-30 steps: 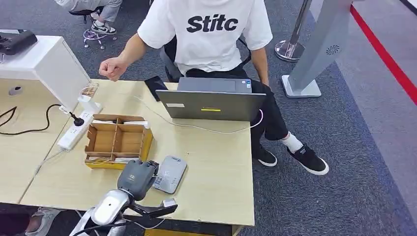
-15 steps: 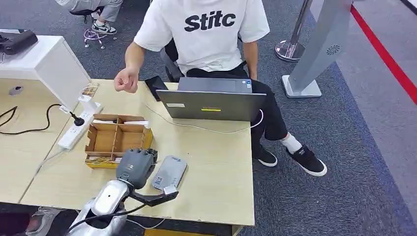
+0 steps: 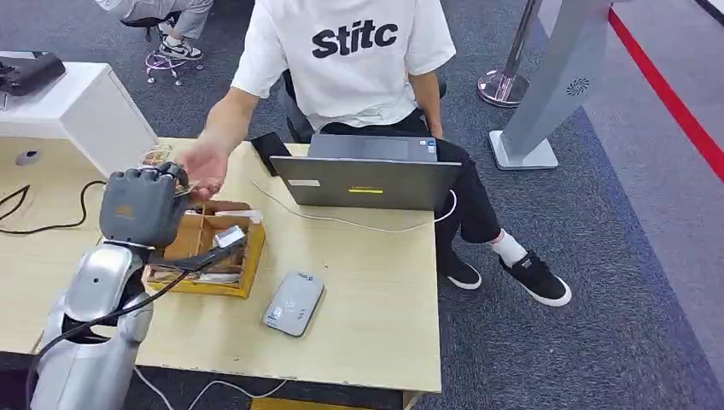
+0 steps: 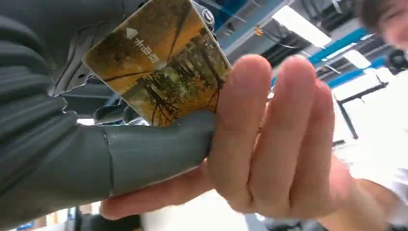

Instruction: Pass the card to the sensor for recognition and then transmit it.

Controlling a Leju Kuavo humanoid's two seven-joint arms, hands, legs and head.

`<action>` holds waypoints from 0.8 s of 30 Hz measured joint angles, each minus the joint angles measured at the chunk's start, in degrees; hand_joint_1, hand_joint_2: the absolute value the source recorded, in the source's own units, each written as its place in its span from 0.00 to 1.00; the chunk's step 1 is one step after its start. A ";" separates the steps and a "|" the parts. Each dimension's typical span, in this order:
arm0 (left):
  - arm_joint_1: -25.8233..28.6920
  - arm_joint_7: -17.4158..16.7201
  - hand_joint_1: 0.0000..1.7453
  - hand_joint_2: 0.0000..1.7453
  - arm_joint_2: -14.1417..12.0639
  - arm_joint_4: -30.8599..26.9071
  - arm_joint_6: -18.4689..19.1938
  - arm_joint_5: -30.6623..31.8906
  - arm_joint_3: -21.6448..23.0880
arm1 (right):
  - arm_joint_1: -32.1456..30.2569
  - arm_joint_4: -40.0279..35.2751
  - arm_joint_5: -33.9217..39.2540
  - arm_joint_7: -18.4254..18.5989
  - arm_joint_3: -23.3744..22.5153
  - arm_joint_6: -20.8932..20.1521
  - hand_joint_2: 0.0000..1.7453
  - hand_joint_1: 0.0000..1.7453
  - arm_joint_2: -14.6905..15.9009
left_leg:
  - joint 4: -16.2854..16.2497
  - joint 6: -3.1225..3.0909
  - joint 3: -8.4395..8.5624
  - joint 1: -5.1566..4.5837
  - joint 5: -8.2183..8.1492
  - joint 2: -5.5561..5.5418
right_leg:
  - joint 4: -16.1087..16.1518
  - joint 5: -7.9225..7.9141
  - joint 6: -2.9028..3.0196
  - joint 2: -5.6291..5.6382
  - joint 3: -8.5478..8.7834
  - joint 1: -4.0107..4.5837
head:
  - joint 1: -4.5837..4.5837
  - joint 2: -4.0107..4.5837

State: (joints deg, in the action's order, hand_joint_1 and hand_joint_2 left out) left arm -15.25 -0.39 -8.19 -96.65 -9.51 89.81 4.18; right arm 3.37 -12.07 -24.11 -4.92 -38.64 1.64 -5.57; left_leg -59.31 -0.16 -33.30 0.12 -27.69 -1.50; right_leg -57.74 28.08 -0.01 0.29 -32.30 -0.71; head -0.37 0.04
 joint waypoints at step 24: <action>14.39 3.93 0.00 1.00 3.82 -7.96 0.83 -2.47 9.82 | 0.19 0.00 0.81 0.87 -5.12 1.62 1.00 0.00 -0.28 | -0.01 -0.12 -0.04 -0.07 -0.09 0.07 | 0.09 0.01 -0.02 0.03 -0.03 -0.04 | 0.00 0.00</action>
State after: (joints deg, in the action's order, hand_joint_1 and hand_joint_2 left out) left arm -0.86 3.54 -4.37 -104.61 -8.68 87.34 13.99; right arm 3.56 -12.07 -23.30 -4.04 -43.76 3.26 -5.86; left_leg -59.32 -0.27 -33.34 0.05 -27.78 -1.44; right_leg -57.66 28.09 -0.02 0.33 -32.33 -0.75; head -0.37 0.04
